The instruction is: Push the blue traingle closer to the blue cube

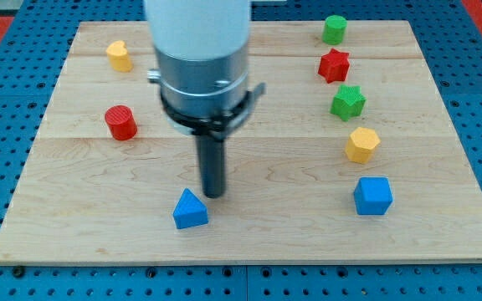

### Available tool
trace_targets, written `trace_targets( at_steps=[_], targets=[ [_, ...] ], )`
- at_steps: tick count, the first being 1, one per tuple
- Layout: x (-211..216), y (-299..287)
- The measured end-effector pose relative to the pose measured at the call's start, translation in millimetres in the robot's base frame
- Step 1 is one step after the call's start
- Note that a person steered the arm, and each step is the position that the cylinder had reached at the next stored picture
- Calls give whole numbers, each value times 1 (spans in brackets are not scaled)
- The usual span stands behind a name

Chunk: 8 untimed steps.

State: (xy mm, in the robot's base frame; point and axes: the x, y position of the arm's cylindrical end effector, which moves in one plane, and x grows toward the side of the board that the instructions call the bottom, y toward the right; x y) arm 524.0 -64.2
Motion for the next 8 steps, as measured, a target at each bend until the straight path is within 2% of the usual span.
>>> trace_targets(
  at_steps=[1,2,3,4,7,8],
  targets=[
    [4,-61],
    [42,-19],
    [33,61],
    [26,100],
    [10,168],
    [29,202]
  ],
)
